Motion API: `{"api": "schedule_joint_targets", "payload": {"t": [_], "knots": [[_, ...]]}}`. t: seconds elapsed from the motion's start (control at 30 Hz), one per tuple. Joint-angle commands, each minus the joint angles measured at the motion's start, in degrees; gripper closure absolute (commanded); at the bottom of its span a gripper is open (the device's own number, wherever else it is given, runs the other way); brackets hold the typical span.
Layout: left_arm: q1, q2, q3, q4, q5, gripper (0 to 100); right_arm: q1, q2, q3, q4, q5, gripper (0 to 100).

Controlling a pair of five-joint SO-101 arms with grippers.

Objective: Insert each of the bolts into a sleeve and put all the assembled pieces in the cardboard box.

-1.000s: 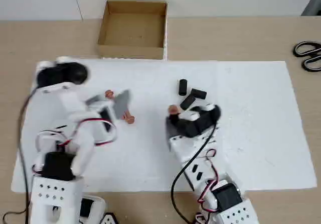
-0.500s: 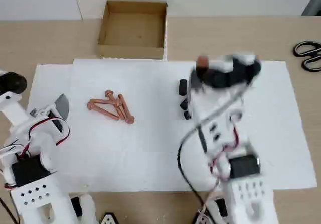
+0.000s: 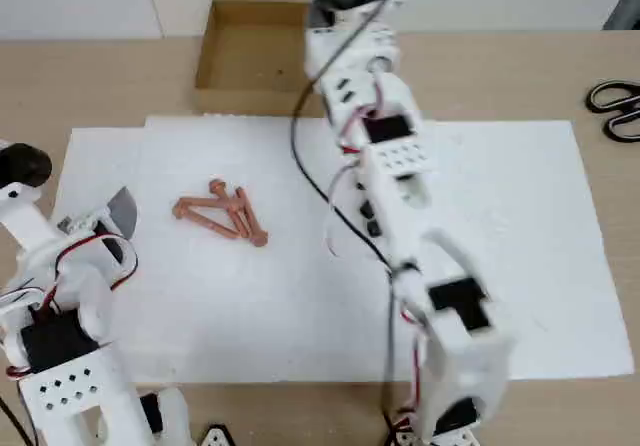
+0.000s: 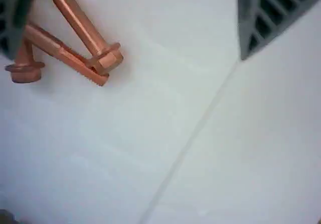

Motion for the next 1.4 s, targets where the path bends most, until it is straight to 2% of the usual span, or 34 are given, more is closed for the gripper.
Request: {"api": "schedule_joint_targets", "payload": {"t": [0.0,0.23,0.4,0.63,0.9,1.17,1.37], "knots": [[-0.09,-1.14,-1.63,0.18,-0.44,73,-1.98,9.45,-13.98,-1.98,0.79,99.5],[-0.09,-1.14,-1.71,4.31,-0.44,73,-4.88,29.14,-33.58,-1.98,1.05,99.5],[-0.09,-1.14,-1.63,4.66,-0.44,73,-4.79,41.45,-48.44,-1.80,6.86,99.5],[0.00,-1.14,-1.63,4.48,-0.44,73,-4.79,52.09,-60.75,4.53,7.65,98.8],[0.00,-1.14,-1.63,4.40,-0.44,73,-3.91,56.13,-67.08,10.24,7.74,79.4],[0.00,-1.14,-1.63,4.40,-0.44,73,-2.95,55.69,-71.21,11.21,7.82,78.7],[1.49,-1.14,-1.63,4.22,-2.81,73,-2.24,55.52,-86.68,26.68,7.65,78.8]]}}
